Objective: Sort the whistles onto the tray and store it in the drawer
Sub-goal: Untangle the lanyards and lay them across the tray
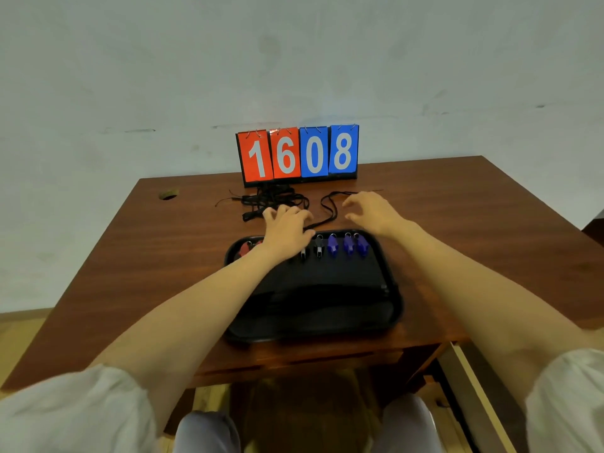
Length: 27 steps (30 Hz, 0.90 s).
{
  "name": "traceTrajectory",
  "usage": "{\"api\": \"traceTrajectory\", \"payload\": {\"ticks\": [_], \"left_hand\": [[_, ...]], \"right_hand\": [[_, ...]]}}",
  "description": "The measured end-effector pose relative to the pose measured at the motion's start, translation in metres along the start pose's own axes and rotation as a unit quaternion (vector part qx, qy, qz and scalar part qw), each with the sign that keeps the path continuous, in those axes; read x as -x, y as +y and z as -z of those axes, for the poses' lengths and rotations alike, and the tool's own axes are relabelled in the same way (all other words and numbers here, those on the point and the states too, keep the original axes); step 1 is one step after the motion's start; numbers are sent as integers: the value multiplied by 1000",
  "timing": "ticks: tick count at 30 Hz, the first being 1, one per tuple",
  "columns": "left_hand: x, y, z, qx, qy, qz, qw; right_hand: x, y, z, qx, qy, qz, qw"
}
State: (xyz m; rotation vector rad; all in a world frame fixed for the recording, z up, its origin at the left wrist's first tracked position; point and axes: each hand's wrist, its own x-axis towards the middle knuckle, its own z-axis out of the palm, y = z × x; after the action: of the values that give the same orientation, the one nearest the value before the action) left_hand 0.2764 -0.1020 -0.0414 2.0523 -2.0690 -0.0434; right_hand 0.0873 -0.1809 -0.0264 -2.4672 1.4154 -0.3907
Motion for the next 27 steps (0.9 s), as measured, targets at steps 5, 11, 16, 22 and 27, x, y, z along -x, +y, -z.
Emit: {"api": "traceTrajectory", "payload": {"ticks": [5,11,16,22,27], "left_hand": [[-77,14,-10,25,-45,27,998],[-136,10,-52,24,-118,56,991],[-152,2,-85,35,-143,54,988],[-154,-1,-103,47,-115,37,992],[-145,3,-101,7,-121,9,993]], "right_hand": [[-58,38,2,17,-23,-67,997],[-109,86,-38,9,-97,-115,989],[-139,108,-66,9,-116,-140,983],[-148,118,-78,102,-77,-137,982],[-129,109,-78,149,-9,-139,979]]}}
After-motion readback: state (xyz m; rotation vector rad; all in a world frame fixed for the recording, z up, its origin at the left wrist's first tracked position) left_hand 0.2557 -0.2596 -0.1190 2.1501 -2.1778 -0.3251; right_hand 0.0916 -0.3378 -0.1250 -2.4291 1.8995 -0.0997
